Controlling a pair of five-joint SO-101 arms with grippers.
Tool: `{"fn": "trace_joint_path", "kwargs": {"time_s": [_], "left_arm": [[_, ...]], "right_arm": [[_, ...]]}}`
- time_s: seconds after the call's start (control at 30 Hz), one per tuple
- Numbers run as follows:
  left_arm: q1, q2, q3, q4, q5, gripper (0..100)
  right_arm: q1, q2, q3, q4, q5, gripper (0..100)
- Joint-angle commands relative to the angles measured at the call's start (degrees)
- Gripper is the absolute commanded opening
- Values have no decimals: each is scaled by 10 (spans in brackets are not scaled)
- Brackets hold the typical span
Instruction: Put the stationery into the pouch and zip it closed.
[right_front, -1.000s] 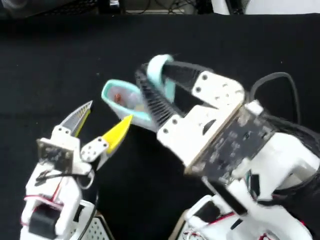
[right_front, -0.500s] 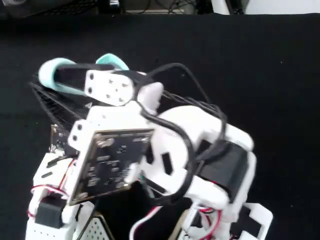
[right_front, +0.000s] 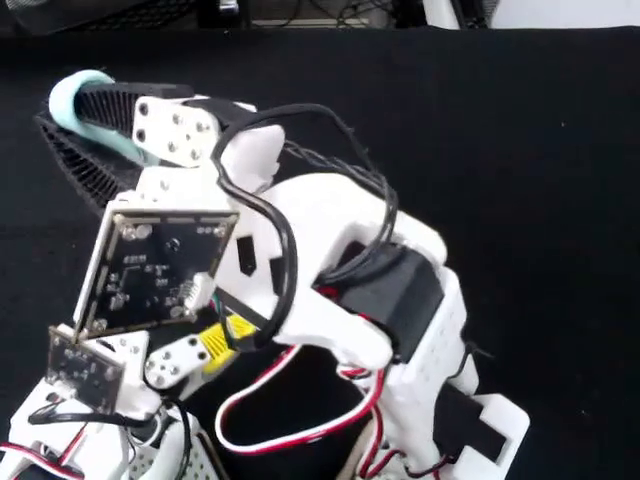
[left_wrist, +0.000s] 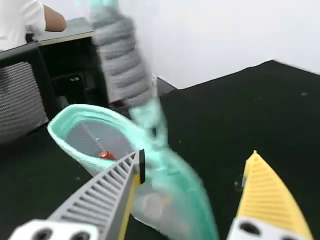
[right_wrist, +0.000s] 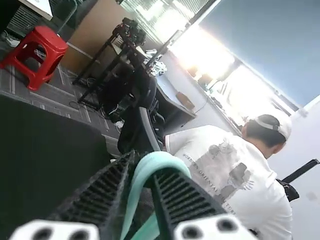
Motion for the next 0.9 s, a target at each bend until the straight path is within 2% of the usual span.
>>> {"fn": "trace_joint_path", "kwargs": {"time_s": [0.0,0.2,0.43,0.53,0.87], "left_arm": [[12,-1,-12,-6,7,325],[0,-1,64,-44,4,325],[-128,-1,129,-112,4,327],[-158,-1,149,-136,4,328],[-160,-1,114,-140,7,325]], "right_arm": [[7,0,-5,-16,7,12],[8,-2,-5,-11,10,12],[63,-2,-16,-6,10,12],[90,-2,-41,10,10,12],[141,-2,-95,64,11,12]]}}
